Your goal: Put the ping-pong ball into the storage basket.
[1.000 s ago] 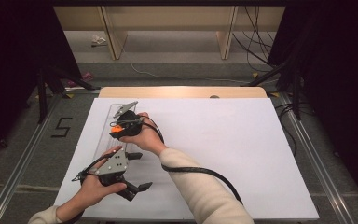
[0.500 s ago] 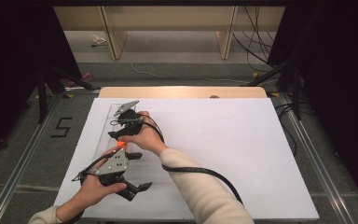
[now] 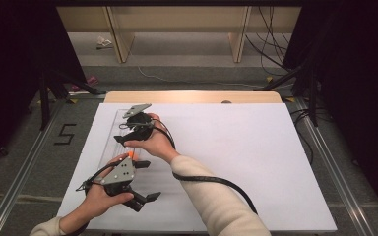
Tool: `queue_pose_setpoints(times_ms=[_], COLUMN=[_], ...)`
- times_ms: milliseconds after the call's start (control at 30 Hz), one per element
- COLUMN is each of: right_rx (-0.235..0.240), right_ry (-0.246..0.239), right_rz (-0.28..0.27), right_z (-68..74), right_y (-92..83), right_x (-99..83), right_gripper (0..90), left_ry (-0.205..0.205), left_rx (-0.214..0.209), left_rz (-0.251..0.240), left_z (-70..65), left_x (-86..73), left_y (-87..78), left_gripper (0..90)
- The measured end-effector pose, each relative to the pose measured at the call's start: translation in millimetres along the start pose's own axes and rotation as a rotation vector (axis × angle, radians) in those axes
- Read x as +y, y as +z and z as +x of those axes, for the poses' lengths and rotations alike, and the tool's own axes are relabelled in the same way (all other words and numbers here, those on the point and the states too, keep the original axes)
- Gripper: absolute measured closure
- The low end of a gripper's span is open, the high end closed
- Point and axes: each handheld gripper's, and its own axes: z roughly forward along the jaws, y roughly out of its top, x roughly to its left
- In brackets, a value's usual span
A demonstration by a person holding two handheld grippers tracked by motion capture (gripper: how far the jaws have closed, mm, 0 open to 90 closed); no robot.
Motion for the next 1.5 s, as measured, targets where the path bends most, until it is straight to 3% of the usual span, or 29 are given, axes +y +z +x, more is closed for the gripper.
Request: queue_pose_setpoints(times_ms=[567,1500], right_rx=[-0.050,-0.119], right_ry=[0.020,0.065], right_rz=[-0.030,-0.049], right_z=[-11.1,-30.4], right_y=[-26.5,-78.9], right_x=[-5.5,-31.8], right_gripper=[16.4,16.4], left_ry=[-0.002,-0.016], left_rx=[0.000,0.006], left_rz=[0.000,-0.007], left_z=[-0.3,0.7], left_x=[-0.2,-0.2], left_y=[0.4,-0.4], left_gripper=[1.2,0.0])
